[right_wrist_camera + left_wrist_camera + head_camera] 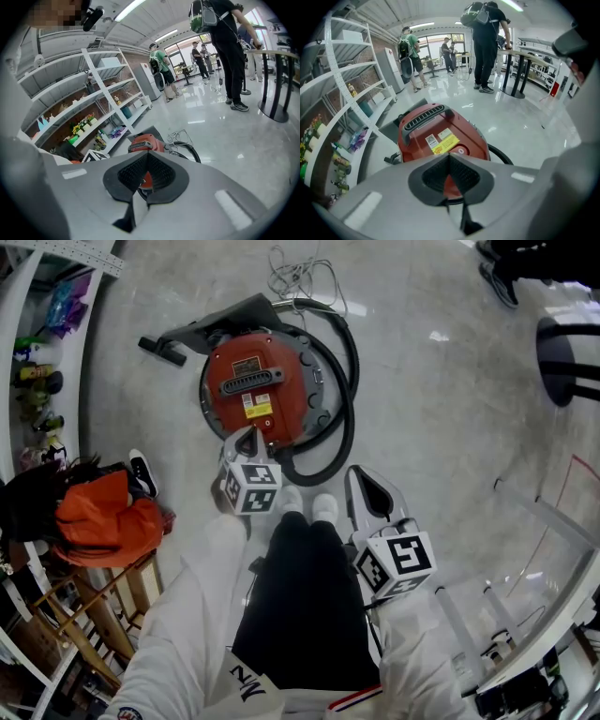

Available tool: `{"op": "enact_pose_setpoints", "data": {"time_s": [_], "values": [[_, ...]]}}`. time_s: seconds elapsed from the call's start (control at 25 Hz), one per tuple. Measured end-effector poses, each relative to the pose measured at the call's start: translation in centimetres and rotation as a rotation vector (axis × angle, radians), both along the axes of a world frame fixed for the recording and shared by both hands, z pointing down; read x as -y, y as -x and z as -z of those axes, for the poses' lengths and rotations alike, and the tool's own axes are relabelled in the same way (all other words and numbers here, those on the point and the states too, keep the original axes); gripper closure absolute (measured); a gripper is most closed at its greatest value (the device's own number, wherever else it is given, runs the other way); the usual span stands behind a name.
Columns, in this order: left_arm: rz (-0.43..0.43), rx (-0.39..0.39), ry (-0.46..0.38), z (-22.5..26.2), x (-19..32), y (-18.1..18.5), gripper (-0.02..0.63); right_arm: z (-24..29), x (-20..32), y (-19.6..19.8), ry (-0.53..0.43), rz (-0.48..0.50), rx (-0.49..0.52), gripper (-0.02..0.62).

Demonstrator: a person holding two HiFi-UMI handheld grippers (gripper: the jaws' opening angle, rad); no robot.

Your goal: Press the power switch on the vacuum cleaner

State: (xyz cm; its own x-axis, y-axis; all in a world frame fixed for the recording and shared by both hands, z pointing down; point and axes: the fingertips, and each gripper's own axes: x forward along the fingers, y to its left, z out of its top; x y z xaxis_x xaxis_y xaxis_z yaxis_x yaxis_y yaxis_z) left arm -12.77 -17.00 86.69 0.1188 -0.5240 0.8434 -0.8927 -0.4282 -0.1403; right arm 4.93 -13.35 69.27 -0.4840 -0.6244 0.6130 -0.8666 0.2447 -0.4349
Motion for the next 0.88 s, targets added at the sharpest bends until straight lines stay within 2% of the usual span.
{"op": "enact_pose_setpoints", "data": {"time_s": [0.88], "values": [[-0.009, 0.008, 0.014, -0.86, 0.04, 0.20, 0.606, -0.60, -0.33, -0.54, 0.018, -0.021, 0.010, 0.594]]}}
